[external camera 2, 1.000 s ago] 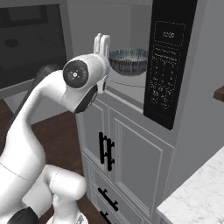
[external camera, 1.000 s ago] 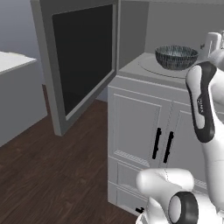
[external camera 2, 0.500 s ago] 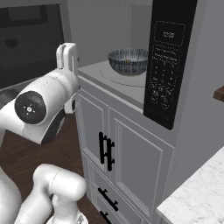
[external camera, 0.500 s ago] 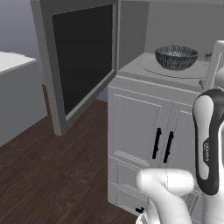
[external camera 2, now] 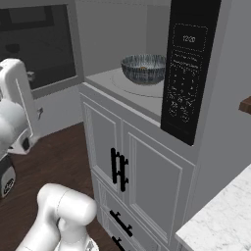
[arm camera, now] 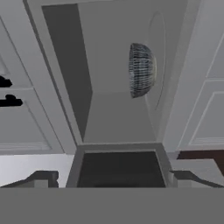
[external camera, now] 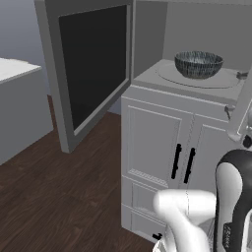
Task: Pick the mushroom from the sink and place it in the bowl. Then pick the bowl and place it in the microwave. Then close the microwave door and press the start button.
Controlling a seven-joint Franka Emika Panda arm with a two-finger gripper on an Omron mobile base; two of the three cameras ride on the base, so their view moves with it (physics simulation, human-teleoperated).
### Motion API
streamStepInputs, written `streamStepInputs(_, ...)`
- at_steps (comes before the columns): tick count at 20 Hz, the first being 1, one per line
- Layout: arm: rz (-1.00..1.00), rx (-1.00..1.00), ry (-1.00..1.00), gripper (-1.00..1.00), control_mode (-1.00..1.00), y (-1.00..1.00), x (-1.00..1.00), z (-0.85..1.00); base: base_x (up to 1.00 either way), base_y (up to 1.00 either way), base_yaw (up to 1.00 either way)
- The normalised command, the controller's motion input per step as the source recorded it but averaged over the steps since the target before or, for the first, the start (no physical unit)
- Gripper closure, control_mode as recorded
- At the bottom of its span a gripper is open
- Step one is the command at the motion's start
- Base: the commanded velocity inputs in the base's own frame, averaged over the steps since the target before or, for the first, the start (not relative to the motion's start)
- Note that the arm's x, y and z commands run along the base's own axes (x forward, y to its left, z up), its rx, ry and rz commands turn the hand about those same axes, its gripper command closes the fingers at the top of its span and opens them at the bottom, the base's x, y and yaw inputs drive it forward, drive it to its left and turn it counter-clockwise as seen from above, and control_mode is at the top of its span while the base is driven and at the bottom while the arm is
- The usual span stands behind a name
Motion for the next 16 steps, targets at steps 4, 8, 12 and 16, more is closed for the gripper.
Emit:
streamStepInputs(4, -0.04, 0.05, -0.24, -1.00, -1.00, 0.76, -1.00, 0.00, 0.00, 0.00, 0.00)
streamStepInputs(8, -0.16, 0.02, -0.17, -1.00, -1.00, 0.94, -0.74, 0.00, 0.00, 0.00, 0.00)
streamStepInputs(12, -0.29, 0.00, -0.06, -1.00, -1.00, 1.00, -0.10, 0.00, 0.00, 0.00, 0.00)
streamStepInputs(16, -0.30, 0.00, -0.18, -1.00, -1.00, 0.99, 0.03, -0.04, 0.00, 0.00, 0.00)
